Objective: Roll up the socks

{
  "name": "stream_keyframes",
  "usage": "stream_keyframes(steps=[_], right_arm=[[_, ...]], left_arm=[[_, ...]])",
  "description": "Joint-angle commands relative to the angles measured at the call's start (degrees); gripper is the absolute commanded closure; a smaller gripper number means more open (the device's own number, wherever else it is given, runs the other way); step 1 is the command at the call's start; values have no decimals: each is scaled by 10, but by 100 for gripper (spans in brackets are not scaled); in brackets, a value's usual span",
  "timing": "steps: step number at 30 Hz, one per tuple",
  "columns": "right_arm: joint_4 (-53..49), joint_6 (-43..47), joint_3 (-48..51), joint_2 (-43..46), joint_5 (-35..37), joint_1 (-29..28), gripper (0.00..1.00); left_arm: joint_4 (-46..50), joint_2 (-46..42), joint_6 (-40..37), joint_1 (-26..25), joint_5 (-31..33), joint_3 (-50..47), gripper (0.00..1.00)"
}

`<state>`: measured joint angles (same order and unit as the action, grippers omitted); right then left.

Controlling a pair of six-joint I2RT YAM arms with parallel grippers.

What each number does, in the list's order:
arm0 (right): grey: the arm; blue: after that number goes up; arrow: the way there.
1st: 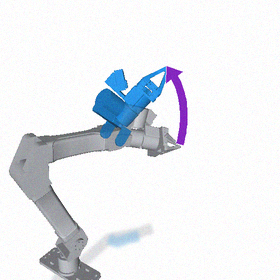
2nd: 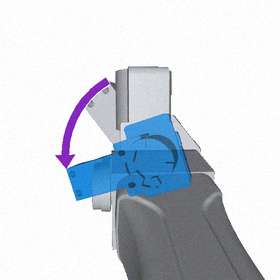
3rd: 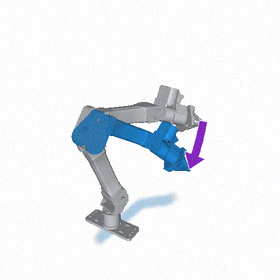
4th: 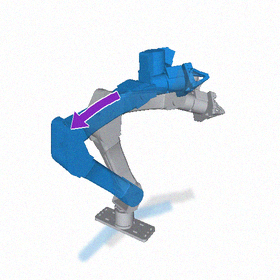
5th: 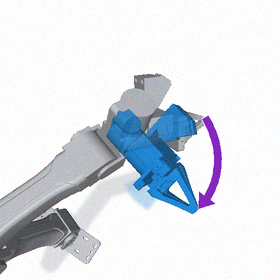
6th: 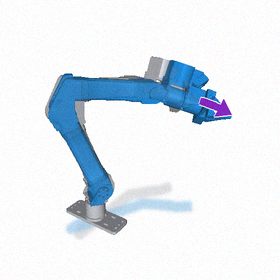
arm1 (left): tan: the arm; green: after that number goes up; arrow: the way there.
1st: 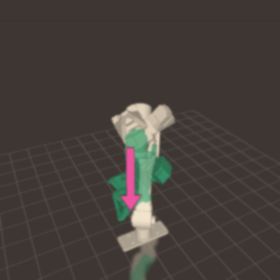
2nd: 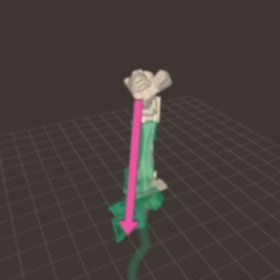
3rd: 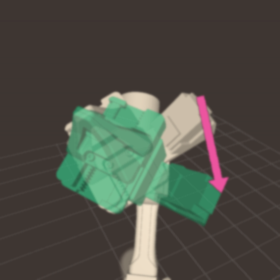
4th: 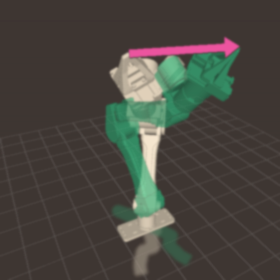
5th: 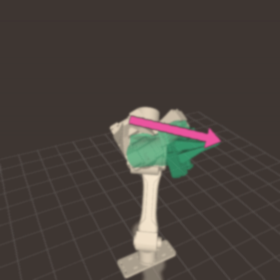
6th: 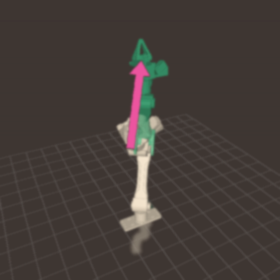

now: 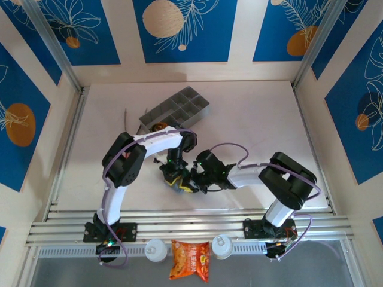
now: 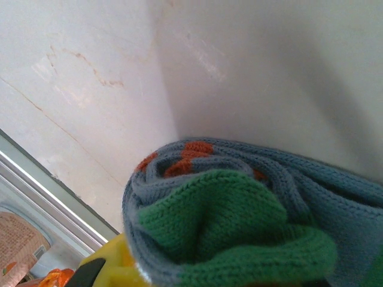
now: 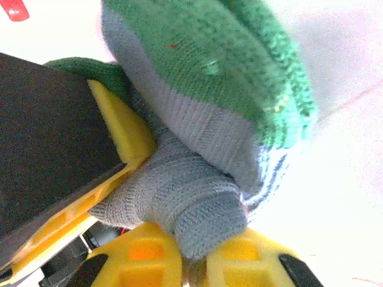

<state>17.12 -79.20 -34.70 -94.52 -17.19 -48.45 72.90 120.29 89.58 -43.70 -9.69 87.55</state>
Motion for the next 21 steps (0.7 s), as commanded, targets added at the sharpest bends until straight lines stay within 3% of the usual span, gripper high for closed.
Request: stream_keyframes(steps=[1, 2, 7, 11, 13, 16, 21], right_arm=[[-62, -65, 28, -53, 23, 26, 100], [-65, -73, 33, -60, 9, 32, 100], [-83, -76, 41, -102, -52, 55, 100], [-81, -70, 44, -126, -84, 73, 100], [-82, -69, 42, -131, -94, 81, 100], [-86, -78, 36, -133, -106, 93, 100], [-133, -73, 4, -137, -115, 100, 100]], left_arm=[[-96, -8, -13, 4, 59, -28, 86], [-110, -30, -14, 4, 71, -39, 74], [-222, -152, -12, 8, 96, -131, 35], [-300, -255, -13, 13, 127, -204, 14], [-370, -317, -23, 14, 145, -257, 12], [-479, -406, -28, 15, 133, -350, 20], [-514, -476, -34, 3, 104, -431, 32]])
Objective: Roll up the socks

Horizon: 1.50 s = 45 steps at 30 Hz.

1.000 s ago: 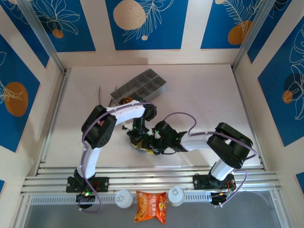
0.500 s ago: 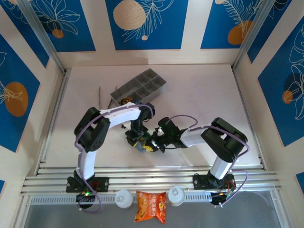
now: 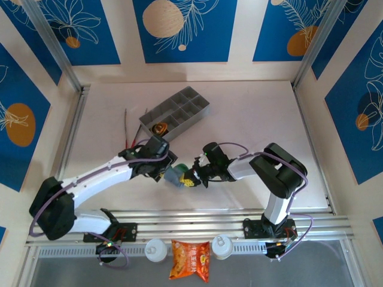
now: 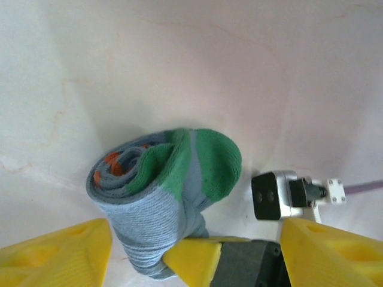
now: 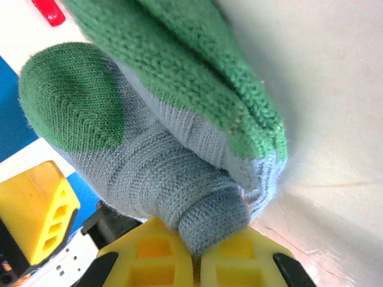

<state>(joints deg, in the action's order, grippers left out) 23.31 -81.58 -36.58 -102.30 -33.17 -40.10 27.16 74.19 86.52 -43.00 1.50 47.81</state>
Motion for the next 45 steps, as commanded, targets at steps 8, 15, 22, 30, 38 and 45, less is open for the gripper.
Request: stream_keyframes(steps=[8, 15, 22, 30, 38, 45], right_arm=[[-234, -46, 7, -69, 50, 16, 100], [-236, -51, 3, -77, 53, 14, 100], [-223, -46, -1, -89, 53, 10, 100], [-383, 176, -106, -47, 100, -5, 71], [-341, 233, -43, 122, 114, 1, 55], [-209, 160, 21, 175, 113, -15, 54]], left_arm=[[-150, 15, 51, -21, -26, -108, 38], [-183, 72, 95, -49, -27, -127, 38], [-89, 146, 132, -63, -30, -109, 61], [97, 228, 121, -63, -67, -28, 100], [256, 328, 112, -63, -68, 109, 100], [349, 424, 91, -52, -78, 236, 100]])
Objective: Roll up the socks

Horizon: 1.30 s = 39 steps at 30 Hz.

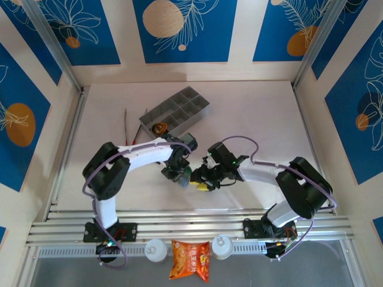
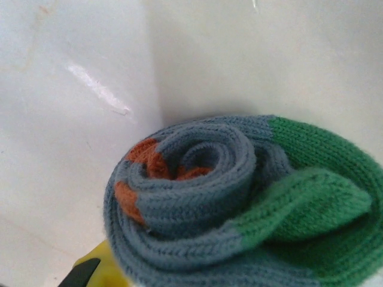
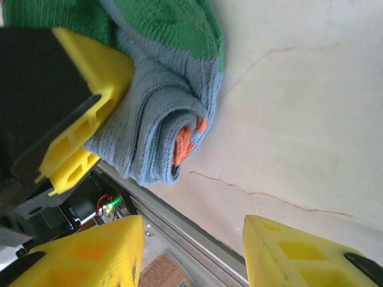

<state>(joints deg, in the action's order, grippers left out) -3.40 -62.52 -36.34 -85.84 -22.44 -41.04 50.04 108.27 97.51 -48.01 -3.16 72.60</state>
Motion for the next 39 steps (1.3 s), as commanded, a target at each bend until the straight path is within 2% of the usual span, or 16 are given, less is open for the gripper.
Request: stream_keyframes(steps=[1, 6, 9, 15, 29, 37, 39], right_arm=[[74, -39, 24, 9, 9, -5, 54], [119, -57, 7, -21, 1, -8, 53], [143, -75, 1, -34, 4, -13, 53], [168, -98, 3, -57, 9, -22, 53], [217, -121, -7, -98, 25, -7, 59], [233, -131, -9, -137, 23, 14, 69], [237, -140, -9, -146, 22, 18, 75]], left_arm=[[132, 99, -27, 1, -33, 11, 100], [185, 161, -59, 15, -36, 101, 100], [185, 174, -60, 20, -29, 122, 100], [156, 202, -73, 27, -41, 144, 100], [131, 201, -95, 28, -56, 131, 100], [121, 200, -97, 28, -64, 128, 100], [122, 200, -99, 29, -64, 127, 100]])
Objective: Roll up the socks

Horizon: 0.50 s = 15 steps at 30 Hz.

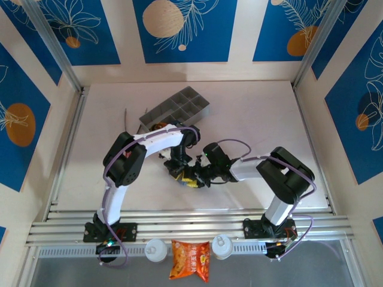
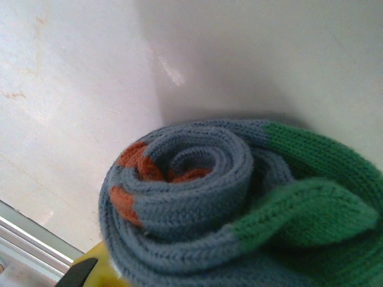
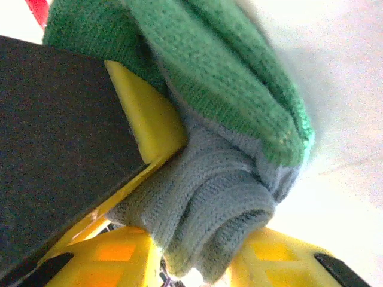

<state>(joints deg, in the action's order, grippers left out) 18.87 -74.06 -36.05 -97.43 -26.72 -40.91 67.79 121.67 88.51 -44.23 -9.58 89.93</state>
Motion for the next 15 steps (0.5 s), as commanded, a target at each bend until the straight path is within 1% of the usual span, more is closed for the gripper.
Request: stream_keyframes(steps=[1, 5, 6, 8, 9, 10, 14, 15], right_arm=[[11, -32, -11, -34, 67, 19, 80], [-24, -67, -4, -45, 61, 24, 97], [-48, -77, -3, -46, 59, 25, 100], [-101, -84, -4, -49, 51, 26, 100], [-125, -88, -2, -51, 46, 26, 100], [-139, -90, 1, -55, 40, 27, 100], [-172, -93, 15, -80, 13, 34, 100], [-169, -94, 18, -89, 5, 36, 100]], left_arm=[[-57, 65, -9, -9, -1, -47, 100], [-63, 45, -11, -9, 11, -52, 100], [-65, 35, -10, -9, 19, -54, 100], [-76, 11, -9, -8, 28, -64, 100], [-82, -5, -9, -7, 36, -68, 95], [-90, -24, -8, -6, 44, -73, 85], [-143, -102, -6, -5, 68, -110, 52], [-165, -128, -4, -4, 75, -126, 41]])
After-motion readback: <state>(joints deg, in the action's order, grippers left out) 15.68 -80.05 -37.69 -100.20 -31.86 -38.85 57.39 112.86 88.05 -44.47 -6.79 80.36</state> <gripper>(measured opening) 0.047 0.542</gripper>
